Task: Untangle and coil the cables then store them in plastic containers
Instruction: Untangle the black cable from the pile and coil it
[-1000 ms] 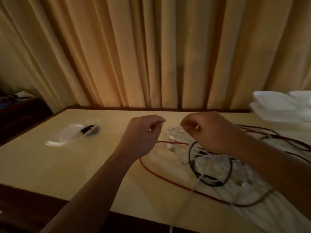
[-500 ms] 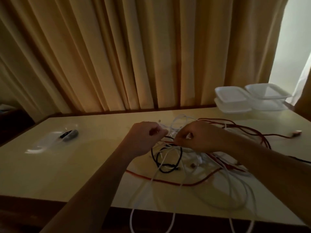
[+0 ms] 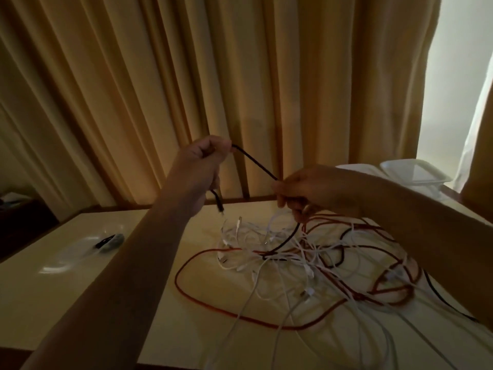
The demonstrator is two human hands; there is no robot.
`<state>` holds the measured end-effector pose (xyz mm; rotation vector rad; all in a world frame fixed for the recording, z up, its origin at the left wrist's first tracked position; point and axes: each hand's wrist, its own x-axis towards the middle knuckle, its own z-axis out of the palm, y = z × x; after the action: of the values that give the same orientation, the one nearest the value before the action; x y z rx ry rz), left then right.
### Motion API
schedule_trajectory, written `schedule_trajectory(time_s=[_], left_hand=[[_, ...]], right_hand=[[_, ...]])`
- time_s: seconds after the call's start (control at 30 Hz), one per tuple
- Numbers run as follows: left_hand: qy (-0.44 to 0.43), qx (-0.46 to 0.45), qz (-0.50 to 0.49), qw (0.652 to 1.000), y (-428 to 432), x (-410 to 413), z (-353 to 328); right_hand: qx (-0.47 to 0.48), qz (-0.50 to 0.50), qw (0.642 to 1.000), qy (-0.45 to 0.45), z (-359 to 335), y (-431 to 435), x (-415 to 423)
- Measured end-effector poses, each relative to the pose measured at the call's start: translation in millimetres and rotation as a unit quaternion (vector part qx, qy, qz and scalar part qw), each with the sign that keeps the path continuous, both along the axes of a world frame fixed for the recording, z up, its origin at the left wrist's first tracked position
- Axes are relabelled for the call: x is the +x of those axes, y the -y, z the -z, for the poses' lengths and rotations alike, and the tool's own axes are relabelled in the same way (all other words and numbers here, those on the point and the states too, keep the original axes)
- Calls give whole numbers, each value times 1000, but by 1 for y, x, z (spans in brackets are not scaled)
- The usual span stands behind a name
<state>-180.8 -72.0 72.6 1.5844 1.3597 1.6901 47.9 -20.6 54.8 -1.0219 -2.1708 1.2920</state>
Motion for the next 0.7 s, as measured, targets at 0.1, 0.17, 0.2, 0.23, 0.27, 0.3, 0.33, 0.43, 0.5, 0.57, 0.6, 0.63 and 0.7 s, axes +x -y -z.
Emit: schedule_trajectory(time_s=[0.1,0.17,0.2,0.23,0.27,0.3,0.33,0.43,0.5,0.57,0.6,0.63,0.7], left_hand=[[-29,28,-64,997,-4,-8,-21],[-39,13,-67,997,-2,-7,-20],[-47,-6,-50,998,0,-2,-15],[-58,-32,-22,998,2,4,-8],[-76,-64,14,995,5,14,-1],[-107,-96,54,988,7,25,5],[-147,-121,91,977,9,36,10],[-267,-132,114,948,3,59,17],[-242,-134,121,953,-1,62,14],[-142,-139,133,971,-3,61,9],[-81,-131,142,978,-4,61,6],[-26,-117,153,981,-7,60,3],[53,-83,174,980,-12,59,-4]], right_hand=[[100,25,994,44,-5,1,11],[59,68,992,-85,-12,1,15],[7,80,983,-166,-16,2,15],[-45,78,966,-241,-21,4,13],[-83,66,948,-302,-26,5,10],[-103,48,930,-350,-31,7,5],[-111,30,914,-388,-37,9,0],[-95,23,885,-455,-53,17,-8],[-23,81,906,-415,-50,17,-3],[58,145,949,-273,-32,14,3],[76,153,967,-190,-19,13,4],[95,137,980,-109,-6,14,5],[140,74,987,-6,16,15,3]])
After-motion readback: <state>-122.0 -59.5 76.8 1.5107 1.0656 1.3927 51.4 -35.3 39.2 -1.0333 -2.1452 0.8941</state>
